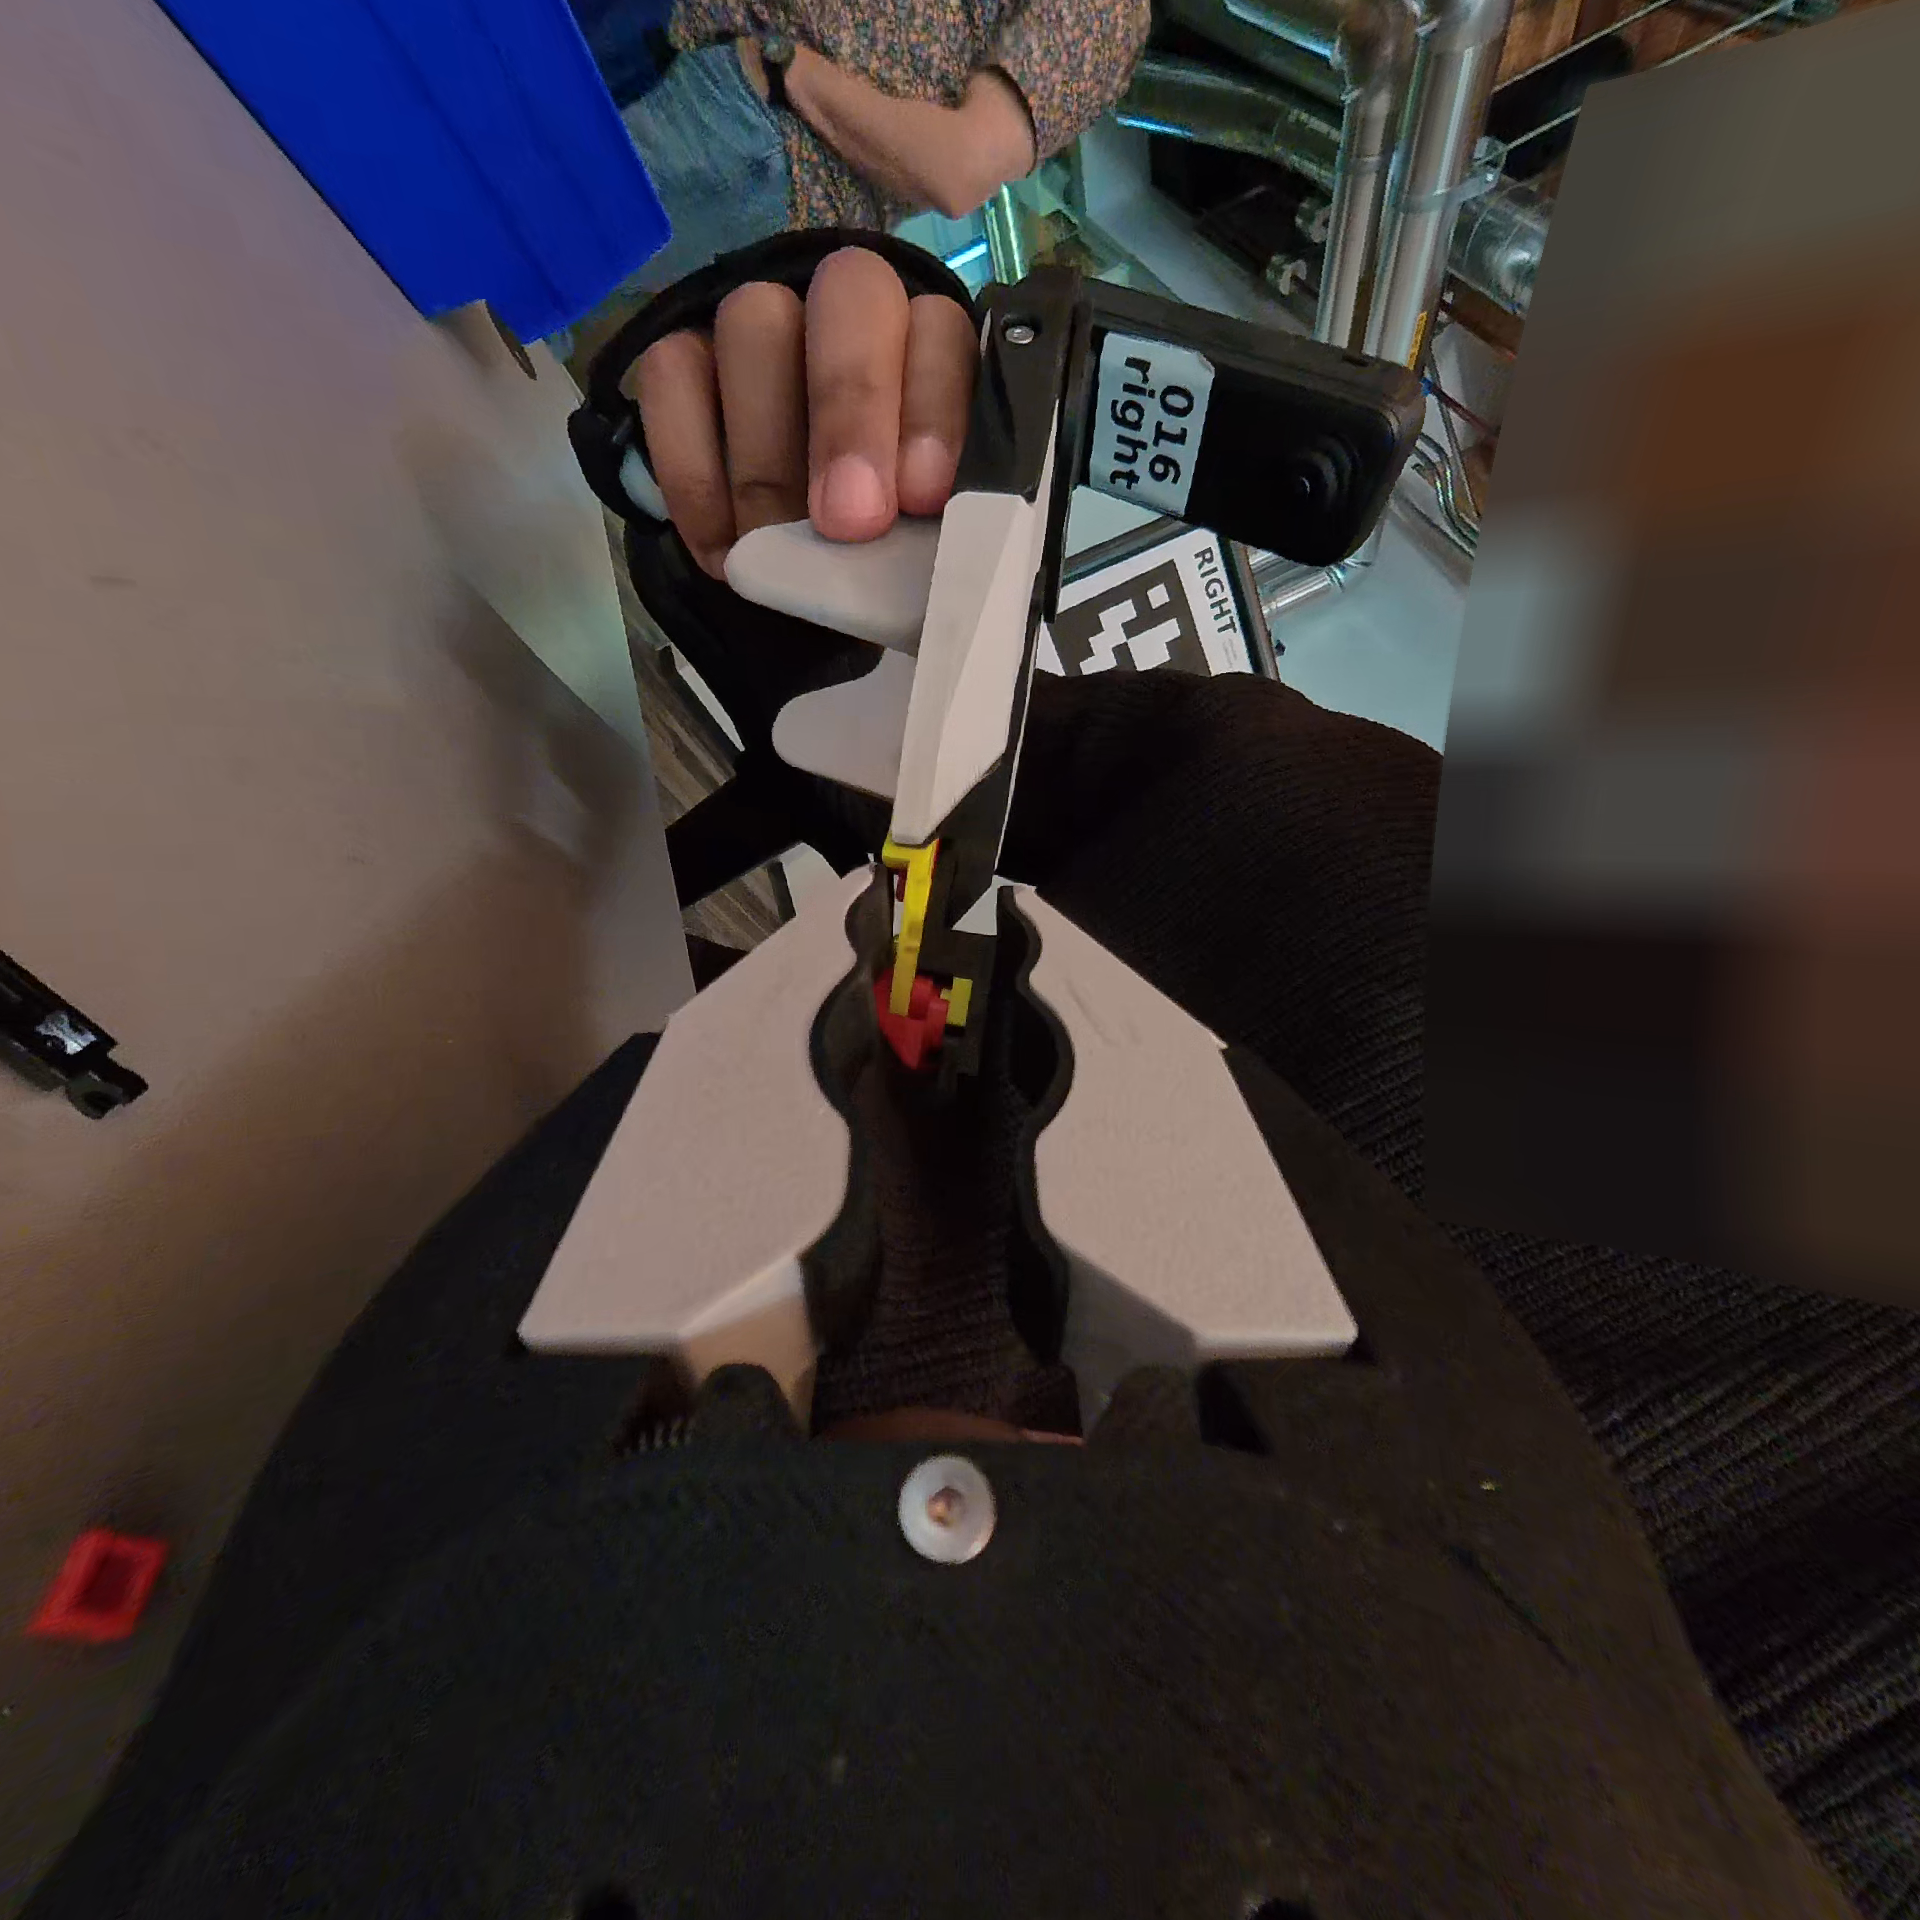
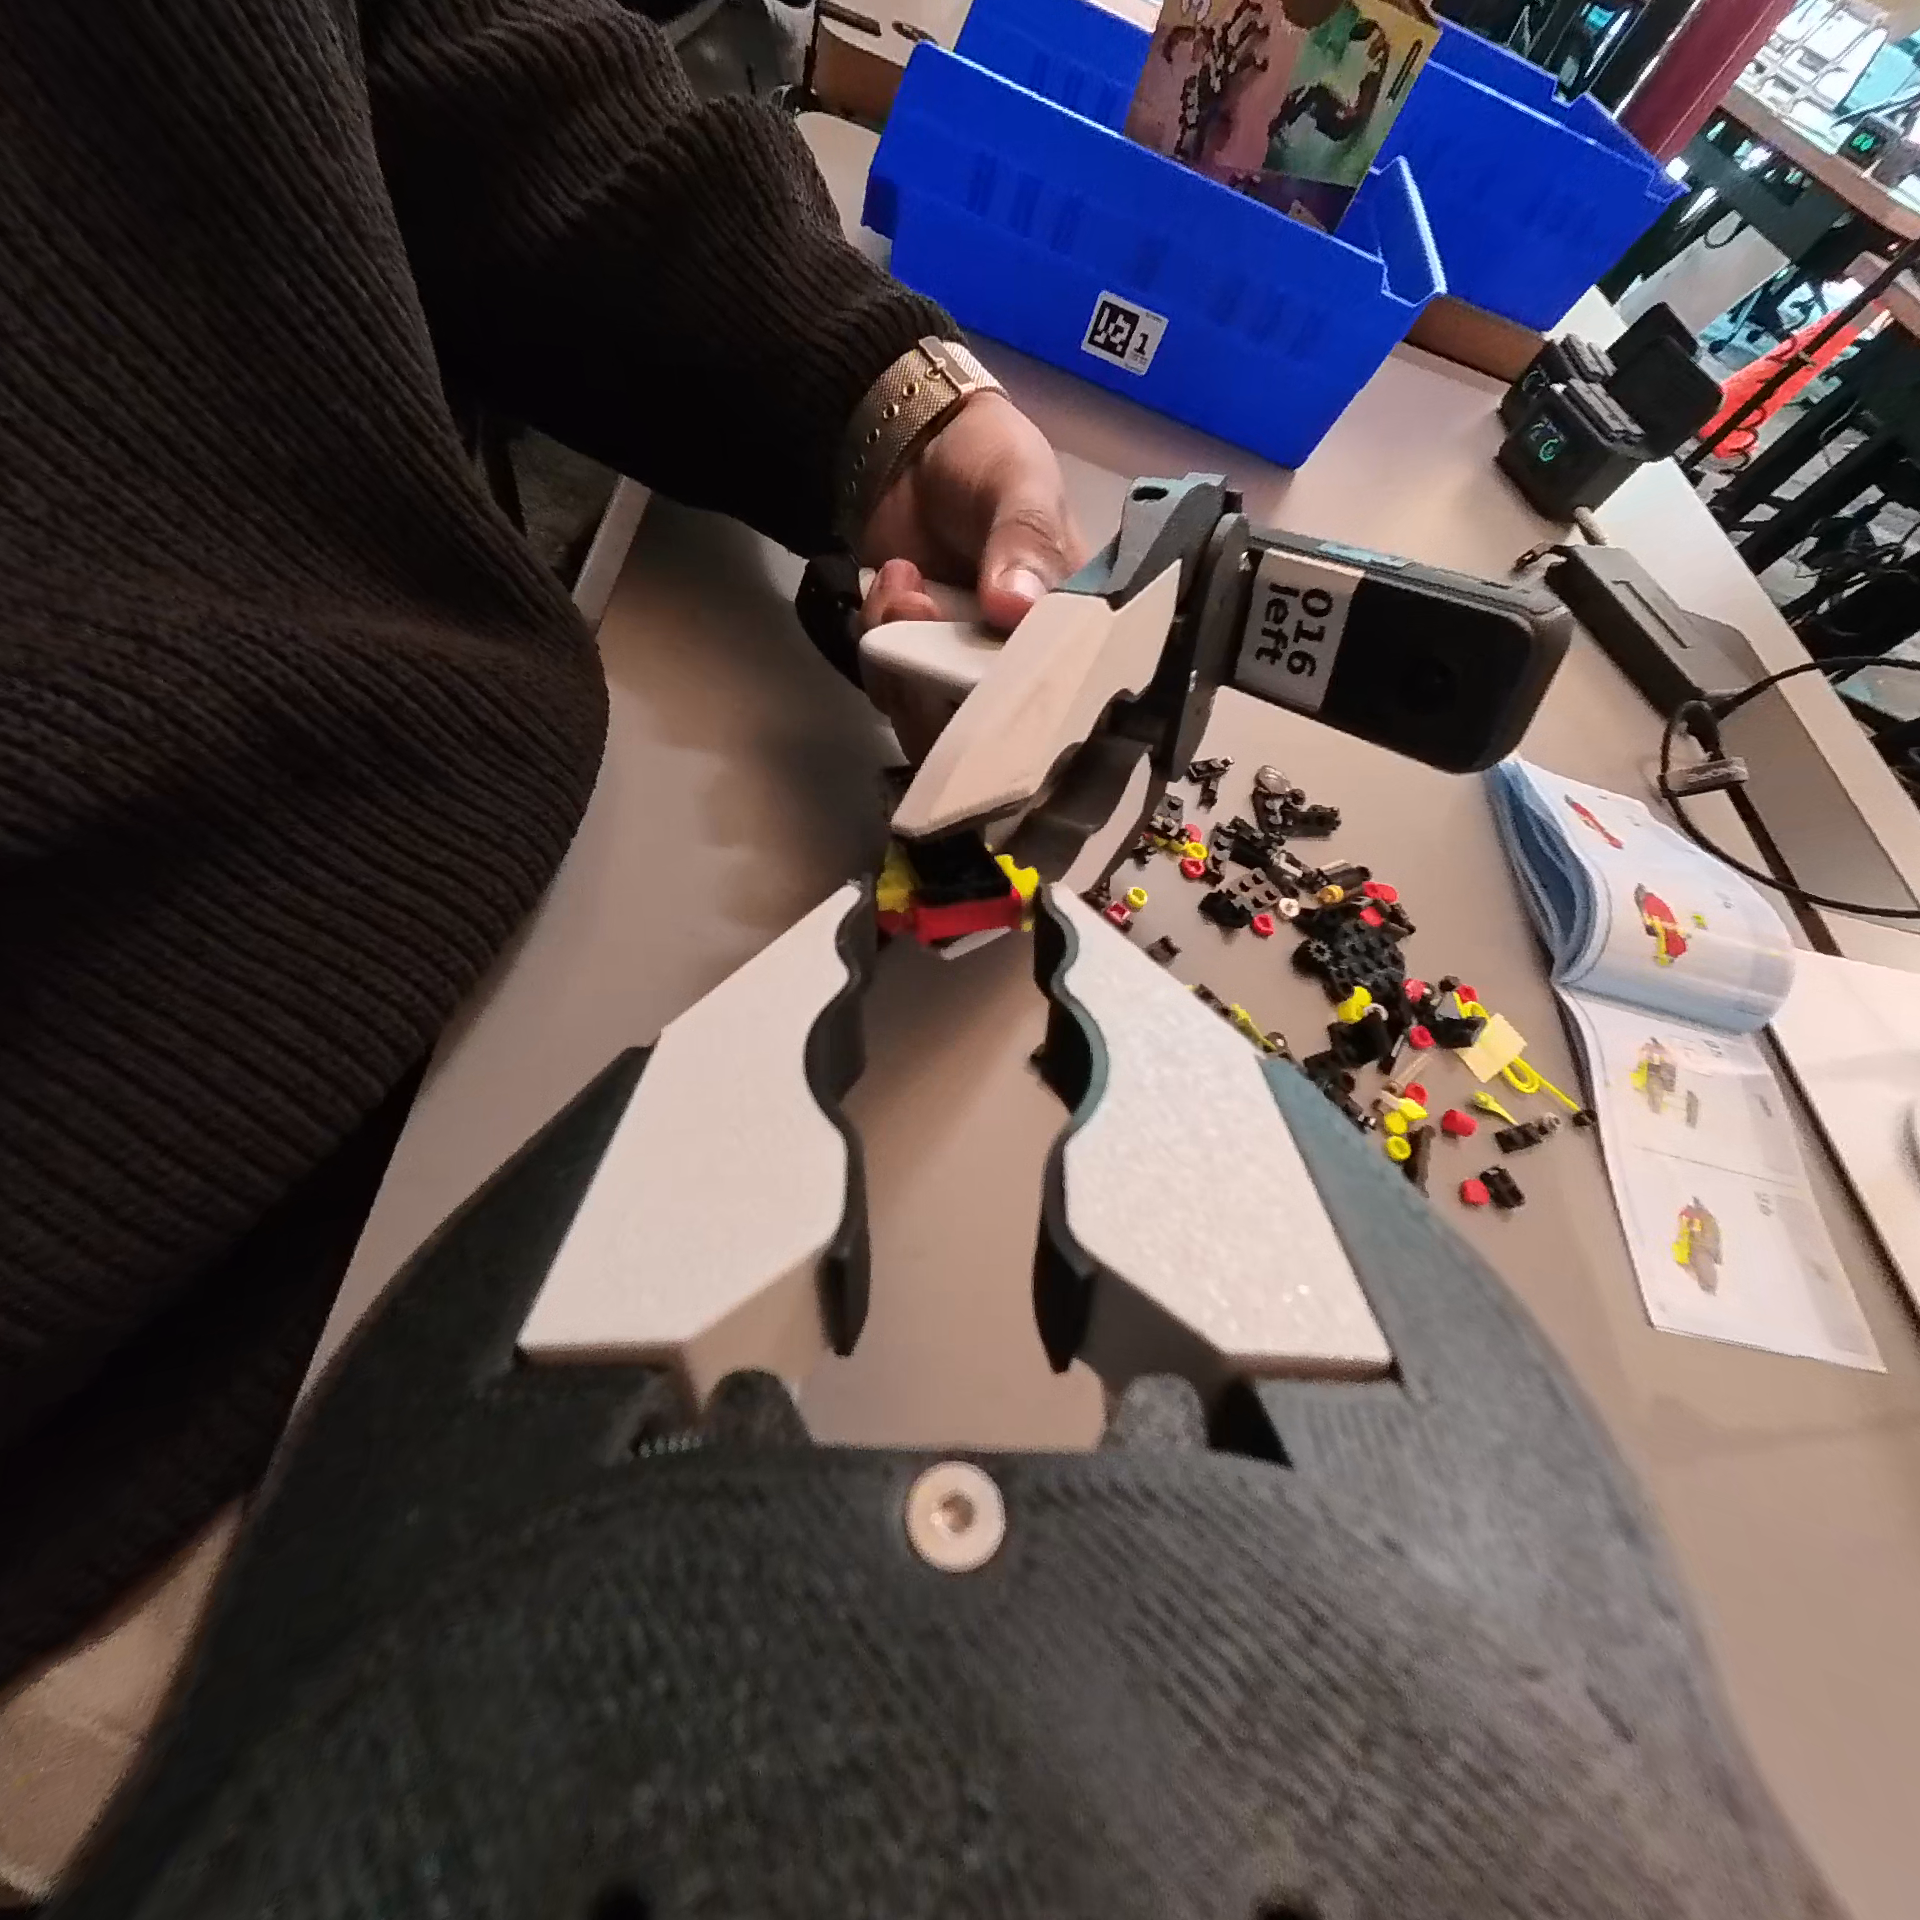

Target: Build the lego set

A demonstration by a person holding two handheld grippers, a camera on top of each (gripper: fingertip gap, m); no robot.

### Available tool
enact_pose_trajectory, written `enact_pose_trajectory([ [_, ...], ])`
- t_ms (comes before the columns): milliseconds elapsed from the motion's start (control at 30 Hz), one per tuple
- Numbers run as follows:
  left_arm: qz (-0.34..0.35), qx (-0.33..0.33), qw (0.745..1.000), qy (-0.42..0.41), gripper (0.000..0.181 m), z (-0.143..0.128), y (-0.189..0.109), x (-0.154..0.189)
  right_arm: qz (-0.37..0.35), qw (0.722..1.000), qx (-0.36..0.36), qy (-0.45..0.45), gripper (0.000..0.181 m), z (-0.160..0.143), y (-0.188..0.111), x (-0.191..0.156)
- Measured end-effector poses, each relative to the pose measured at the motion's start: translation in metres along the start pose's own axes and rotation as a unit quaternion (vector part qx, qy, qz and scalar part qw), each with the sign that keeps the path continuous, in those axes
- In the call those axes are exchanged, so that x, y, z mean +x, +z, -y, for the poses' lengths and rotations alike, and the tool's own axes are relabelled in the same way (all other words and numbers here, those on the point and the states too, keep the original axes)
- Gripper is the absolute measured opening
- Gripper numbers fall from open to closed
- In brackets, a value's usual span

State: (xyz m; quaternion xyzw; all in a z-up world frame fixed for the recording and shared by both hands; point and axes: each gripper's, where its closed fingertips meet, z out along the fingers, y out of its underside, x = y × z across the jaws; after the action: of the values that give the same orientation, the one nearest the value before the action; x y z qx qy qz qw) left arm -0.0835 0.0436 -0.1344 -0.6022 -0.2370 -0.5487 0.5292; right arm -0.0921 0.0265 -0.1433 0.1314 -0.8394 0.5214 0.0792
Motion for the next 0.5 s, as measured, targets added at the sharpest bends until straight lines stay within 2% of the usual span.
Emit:
enact_pose_trajectory([
  [500, 0.001, -0.001, 1.000, -0.006, 0.016, -0.0012, 0.0005, -0.0009, -0.007, 1.000, -0.012, -0.012, 0.028, -0.0015, 0.0004, -0.0021],
])
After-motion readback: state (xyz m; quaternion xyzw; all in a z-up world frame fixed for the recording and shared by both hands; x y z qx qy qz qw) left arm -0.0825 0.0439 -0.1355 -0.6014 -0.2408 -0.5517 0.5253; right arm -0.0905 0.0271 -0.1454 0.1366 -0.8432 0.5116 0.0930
